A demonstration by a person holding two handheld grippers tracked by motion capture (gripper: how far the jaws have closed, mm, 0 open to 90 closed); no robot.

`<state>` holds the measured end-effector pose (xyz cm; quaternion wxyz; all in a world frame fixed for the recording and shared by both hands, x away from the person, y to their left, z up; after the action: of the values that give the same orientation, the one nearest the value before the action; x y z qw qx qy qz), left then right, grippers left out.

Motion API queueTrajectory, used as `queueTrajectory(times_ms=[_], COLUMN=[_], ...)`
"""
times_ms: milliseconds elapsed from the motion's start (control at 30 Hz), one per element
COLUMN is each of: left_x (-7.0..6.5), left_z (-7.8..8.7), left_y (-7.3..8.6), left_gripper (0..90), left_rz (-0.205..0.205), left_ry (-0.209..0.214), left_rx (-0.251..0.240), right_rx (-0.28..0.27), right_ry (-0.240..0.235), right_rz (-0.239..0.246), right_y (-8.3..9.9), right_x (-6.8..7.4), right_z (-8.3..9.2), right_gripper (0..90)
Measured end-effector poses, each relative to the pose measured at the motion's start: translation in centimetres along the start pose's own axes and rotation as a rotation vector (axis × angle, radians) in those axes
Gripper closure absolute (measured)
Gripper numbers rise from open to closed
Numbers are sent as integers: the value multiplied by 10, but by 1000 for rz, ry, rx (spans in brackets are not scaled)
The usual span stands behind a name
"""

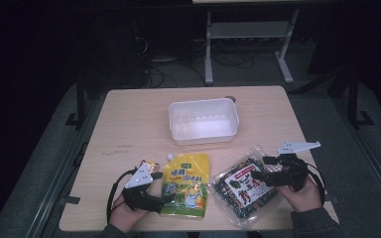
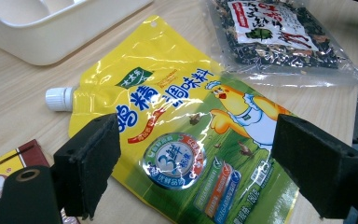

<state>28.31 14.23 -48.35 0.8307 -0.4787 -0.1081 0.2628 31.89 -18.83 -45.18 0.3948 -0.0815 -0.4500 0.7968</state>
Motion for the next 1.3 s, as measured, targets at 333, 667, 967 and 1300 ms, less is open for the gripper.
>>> queueTrajectory(times_ms=[333, 667, 967, 1300], left_x=[-1, -1, -4, -3], left_z=[-1, -1, -3, -4], left_y=[0, 1, 2, 2], left_gripper=[149, 149, 149, 149], left_rz=[1, 3, 0, 0], left_ry=[1, 1, 6, 7], left_rx=[5, 7, 15, 18], right_rx=[1, 38, 82, 124], right_ry=[82, 166, 237, 276], right_rz=[-60, -151, -210, -261], right_y=[9, 33, 56, 75], right_x=[-27, -55, -70, -83], right_z=[22, 40, 50, 55], right_gripper=[250, 292, 332, 401])
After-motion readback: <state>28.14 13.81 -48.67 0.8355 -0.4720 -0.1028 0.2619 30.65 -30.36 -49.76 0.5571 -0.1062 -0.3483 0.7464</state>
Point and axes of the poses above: each handheld gripper's, and its own axes: z roughly backward along the jaws, y roughly out of its underside, x roughly to its left, the point moved 8 cm from there along -z, roughly forward along the jaws, and after that the axes turned 3 degrees about -x, right-handed, at the moved point
